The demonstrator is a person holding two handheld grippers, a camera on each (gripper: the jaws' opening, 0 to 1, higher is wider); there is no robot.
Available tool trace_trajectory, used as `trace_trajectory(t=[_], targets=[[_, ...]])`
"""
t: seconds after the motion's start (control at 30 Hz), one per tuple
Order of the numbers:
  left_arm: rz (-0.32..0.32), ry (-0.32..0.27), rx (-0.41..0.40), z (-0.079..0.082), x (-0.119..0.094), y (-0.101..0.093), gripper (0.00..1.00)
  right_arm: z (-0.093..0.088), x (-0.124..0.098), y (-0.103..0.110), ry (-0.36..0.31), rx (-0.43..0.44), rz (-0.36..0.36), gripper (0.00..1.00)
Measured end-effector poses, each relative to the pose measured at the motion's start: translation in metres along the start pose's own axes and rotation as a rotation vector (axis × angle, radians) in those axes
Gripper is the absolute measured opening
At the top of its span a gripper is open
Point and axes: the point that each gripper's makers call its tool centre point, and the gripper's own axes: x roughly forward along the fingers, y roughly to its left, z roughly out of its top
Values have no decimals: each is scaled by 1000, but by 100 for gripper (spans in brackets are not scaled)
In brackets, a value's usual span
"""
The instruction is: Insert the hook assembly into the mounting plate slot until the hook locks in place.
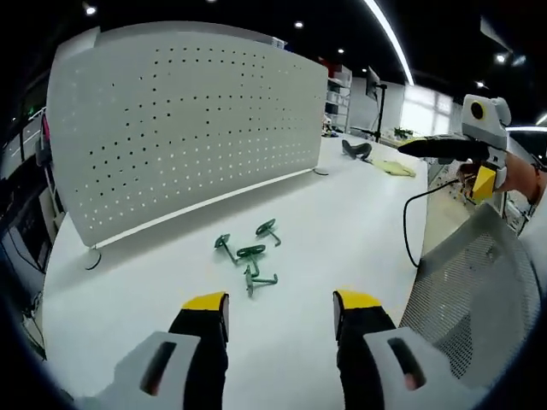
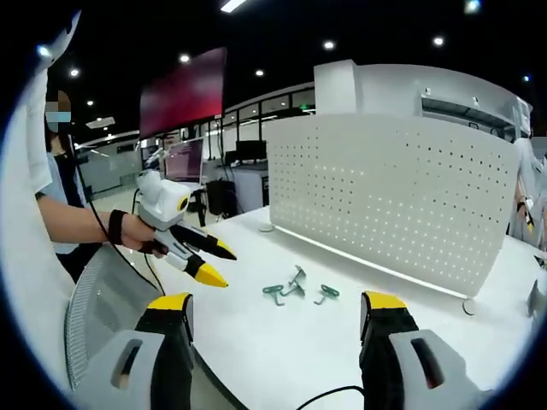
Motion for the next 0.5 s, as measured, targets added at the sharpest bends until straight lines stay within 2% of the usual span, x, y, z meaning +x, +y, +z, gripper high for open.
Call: trace_trajectory(t=[0.5], targets=[[-23, 56, 6, -12, 18, 4, 48, 1, -3, -1, 2, -4, -11, 81]])
